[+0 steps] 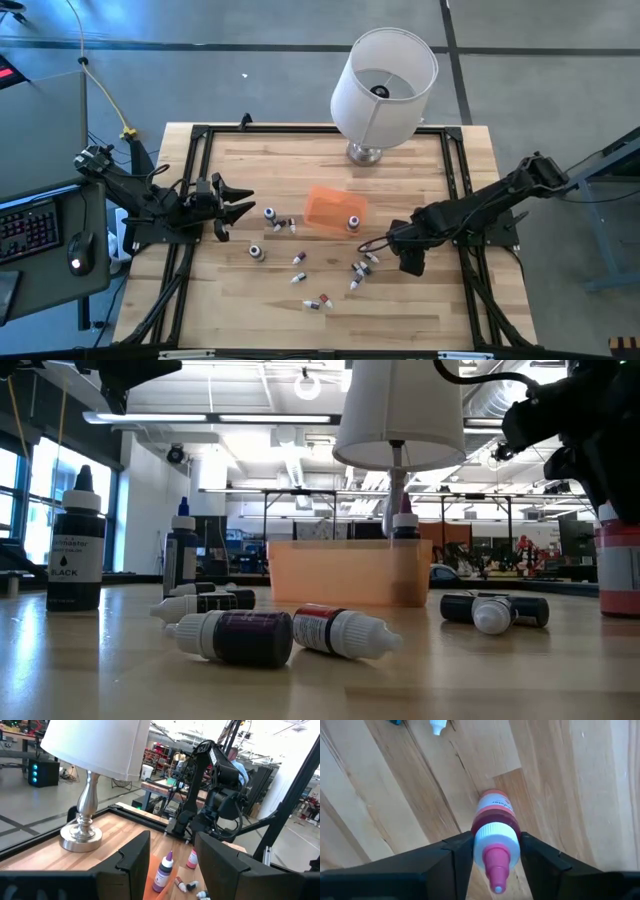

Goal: Pick & Place food coloring
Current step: Put the large pink food coloring bottle into the orange bin

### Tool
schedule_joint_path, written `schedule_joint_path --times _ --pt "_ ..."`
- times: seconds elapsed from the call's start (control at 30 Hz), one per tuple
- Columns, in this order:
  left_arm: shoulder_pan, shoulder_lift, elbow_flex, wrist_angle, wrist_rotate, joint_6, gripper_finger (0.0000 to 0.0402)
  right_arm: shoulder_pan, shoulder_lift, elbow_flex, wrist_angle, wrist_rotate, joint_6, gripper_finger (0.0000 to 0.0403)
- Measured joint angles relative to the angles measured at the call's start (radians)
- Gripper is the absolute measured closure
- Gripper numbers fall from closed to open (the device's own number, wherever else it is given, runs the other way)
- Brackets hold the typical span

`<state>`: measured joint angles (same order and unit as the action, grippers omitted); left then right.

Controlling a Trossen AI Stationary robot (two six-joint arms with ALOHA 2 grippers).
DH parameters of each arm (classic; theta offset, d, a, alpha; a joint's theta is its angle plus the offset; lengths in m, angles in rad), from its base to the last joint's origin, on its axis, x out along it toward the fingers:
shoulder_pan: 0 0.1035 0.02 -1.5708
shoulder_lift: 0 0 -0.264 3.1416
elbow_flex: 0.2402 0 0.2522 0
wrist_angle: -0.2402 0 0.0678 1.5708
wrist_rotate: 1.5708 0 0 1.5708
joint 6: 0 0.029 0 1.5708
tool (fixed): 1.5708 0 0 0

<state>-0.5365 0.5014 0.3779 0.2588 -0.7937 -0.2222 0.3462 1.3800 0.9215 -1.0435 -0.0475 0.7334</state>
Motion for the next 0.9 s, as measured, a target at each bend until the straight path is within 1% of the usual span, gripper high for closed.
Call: schedule_joint_path --times 0.13,0.23,0.33,0.4,0.47,0.57,0.67,0.73,0.8,0.9 --pt "0.000 0.000 0.000 0.000 0.000 0.000 0.0245 0.000 0.000 0.001 0.020 0.006 0.000 0.0291" --pt "0.000 0.000 0.000 0.000 0.000 0.000 0.0245 -0.014 0.000 0.007 0.060 0.012 0.000 0.0291" --pt "0.000 0.000 0.000 0.000 0.000 0.000 0.0245 -0.040 0.004 0.063 0.064 0.013 -0.008 0.0291" --pt "0.000 0.000 0.000 0.000 0.000 0.000 0.0245 -0.056 0.002 0.121 0.064 0.026 -0.057 0.0291" --pt "0.000 0.000 0.000 0.000 0.000 0.000 0.0245 -0.074 0.002 0.188 0.064 0.065 -0.108 0.0291" --pt "0.000 0.000 0.000 0.000 0.000 0.000 0.0245 -0.105 0.002 0.293 0.065 0.173 -0.186 0.0287" --pt "0.000 0.000 0.000 0.000 0.000 0.000 0.0245 -0.138 0.002 0.371 0.066 0.262 -0.328 0.0282" --pt "0.000 0.000 0.000 0.000 0.000 0.000 0.0245 -0.166 0.002 0.400 0.071 0.292 -0.408 0.0281" --pt "0.000 0.000 0.000 0.000 0.000 0.000 0.0245 -0.199 0.002 0.411 0.081 0.311 -0.442 0.0281" --pt "0.000 0.000 0.000 0.000 0.000 0.000 0.0245 -0.264 0.017 0.411 0.094 0.308 -0.481 0.0285"
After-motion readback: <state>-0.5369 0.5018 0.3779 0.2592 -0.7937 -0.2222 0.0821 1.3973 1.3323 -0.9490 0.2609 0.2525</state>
